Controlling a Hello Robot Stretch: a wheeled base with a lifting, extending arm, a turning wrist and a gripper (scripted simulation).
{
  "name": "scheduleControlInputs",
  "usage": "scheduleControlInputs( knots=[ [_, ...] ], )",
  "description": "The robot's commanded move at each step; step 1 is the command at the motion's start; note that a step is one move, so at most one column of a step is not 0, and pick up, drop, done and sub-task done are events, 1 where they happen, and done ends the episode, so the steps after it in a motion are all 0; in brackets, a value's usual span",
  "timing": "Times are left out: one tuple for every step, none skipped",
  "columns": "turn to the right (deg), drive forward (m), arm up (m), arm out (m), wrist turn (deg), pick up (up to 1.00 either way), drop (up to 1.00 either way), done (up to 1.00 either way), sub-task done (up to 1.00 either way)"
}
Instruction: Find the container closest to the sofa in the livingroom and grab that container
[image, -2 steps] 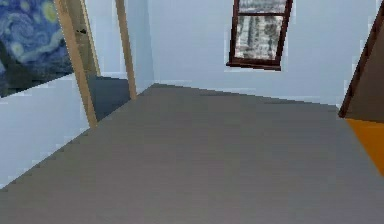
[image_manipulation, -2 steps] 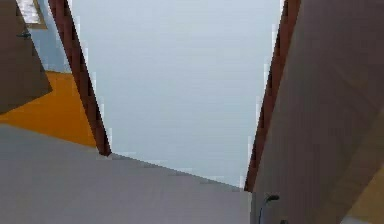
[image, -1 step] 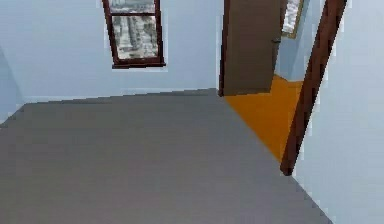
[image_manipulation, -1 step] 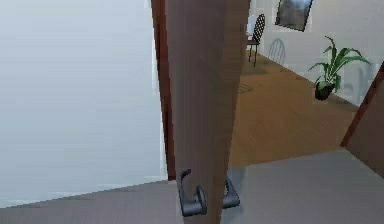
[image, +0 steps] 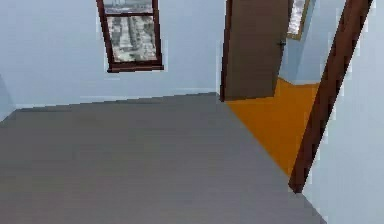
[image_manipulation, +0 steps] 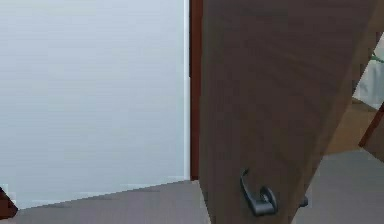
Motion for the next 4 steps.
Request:
scheduleControlInputs(
  knots=[
    [-45.0,0.0,0.0,0.0,0.0,0.0,0.0,0.0,0.0],
    [-6.0,0.0,0.0,0.0,0.0,0.0,0.0,0.0,0.0],
    [0.0,1.0,0.0,0.0,0.0,0.0,0.0,0.0,0.0],
    [0.0,1.0,0.0,0.0,0.0,0.0,0.0,0.0,0.0]
  ],
)
